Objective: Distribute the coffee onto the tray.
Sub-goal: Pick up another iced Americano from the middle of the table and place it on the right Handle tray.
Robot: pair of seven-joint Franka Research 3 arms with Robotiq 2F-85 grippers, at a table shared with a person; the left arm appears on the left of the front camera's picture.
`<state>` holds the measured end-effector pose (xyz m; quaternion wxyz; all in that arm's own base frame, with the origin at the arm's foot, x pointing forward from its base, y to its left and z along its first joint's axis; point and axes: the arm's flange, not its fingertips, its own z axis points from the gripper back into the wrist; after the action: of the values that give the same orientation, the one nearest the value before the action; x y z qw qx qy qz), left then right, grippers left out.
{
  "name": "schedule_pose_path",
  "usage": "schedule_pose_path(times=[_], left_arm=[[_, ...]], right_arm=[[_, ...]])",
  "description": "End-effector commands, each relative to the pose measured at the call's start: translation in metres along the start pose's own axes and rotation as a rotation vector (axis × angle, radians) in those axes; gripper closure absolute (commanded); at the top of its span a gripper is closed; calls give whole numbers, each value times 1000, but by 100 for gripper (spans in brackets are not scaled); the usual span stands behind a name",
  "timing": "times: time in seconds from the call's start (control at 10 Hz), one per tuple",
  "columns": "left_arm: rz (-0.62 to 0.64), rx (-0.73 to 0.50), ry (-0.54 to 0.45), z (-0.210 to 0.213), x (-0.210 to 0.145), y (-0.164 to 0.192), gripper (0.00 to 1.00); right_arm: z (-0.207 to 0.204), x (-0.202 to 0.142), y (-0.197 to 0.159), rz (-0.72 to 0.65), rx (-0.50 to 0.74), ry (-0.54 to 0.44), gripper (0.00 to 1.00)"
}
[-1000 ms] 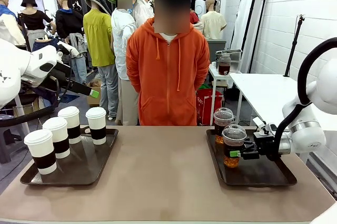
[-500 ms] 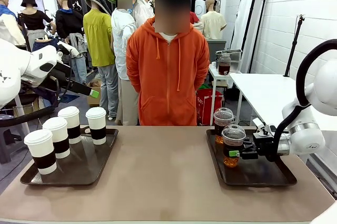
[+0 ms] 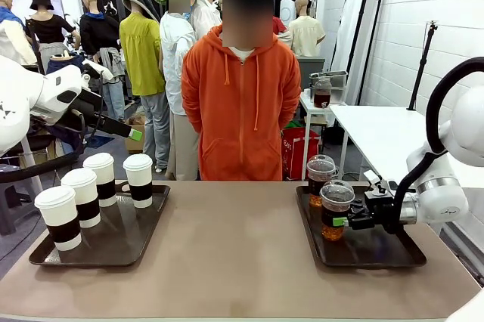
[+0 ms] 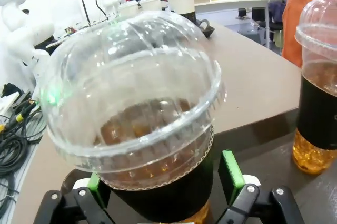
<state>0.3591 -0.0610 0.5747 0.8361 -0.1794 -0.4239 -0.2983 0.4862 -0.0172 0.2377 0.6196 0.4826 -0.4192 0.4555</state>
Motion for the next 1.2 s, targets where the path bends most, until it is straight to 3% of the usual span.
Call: schedule_pose_path(times=[0.0, 0.8, 1.1], left_arm=[[5, -5, 1, 0, -1, 1, 0], [5, -5, 1, 0, -1, 1, 0], [5, -5, 1, 0, -1, 1, 0]], right_arm=[[7, -5, 6, -43, -28, -6, 0], [40, -32, 42, -101, -151, -48, 0], [42, -37, 34, -107, -96, -25, 0]])
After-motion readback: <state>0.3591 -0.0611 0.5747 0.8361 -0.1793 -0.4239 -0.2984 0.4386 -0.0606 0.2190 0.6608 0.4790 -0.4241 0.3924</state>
